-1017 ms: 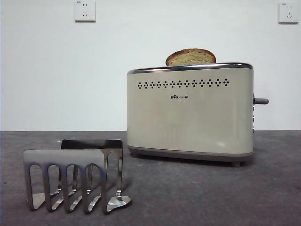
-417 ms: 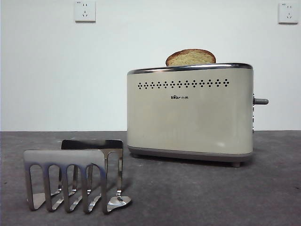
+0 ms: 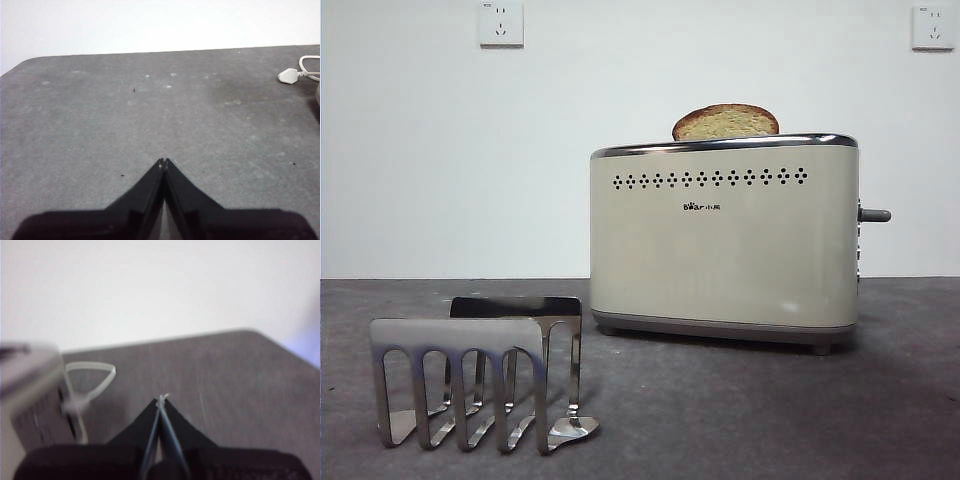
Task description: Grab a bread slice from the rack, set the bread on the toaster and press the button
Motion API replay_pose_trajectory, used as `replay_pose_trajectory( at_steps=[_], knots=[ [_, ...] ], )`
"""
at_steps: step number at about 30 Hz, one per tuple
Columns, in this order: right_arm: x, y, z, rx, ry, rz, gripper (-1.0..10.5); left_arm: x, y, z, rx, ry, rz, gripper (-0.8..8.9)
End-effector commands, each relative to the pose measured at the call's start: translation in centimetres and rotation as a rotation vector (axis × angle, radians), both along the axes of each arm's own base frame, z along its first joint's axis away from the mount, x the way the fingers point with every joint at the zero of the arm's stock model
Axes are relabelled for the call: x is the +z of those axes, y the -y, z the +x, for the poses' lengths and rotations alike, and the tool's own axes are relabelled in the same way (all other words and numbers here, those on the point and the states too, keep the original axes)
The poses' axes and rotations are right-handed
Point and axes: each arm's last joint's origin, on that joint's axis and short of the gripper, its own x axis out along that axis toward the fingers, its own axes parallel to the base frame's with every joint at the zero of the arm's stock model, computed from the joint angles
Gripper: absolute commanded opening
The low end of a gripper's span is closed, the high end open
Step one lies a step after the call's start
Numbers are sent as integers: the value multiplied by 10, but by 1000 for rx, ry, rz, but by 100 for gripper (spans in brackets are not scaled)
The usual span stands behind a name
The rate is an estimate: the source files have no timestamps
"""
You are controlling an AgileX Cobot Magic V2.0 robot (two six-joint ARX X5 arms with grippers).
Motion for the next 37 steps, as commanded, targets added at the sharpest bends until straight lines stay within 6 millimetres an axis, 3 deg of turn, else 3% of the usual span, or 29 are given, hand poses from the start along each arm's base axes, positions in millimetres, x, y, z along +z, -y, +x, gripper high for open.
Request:
replay_pose_trajectory(
  at_steps=[1,7,14,37],
  knots=[
    [-22,-1,-5,29,-8,-36,0,-3,0,1,1,-4,-11,-3],
    [-46,-4,-12,148,-36,-107,0,-3,0,1,1,-4,-11,-3],
    [-61,-4,-19,155,-174,-120,0,-3,0,1,1,-4,-11,-3],
    [-58,-3,-22,123,-136,-176,0,-3,0,1,1,-8,-11,-3]
  ],
)
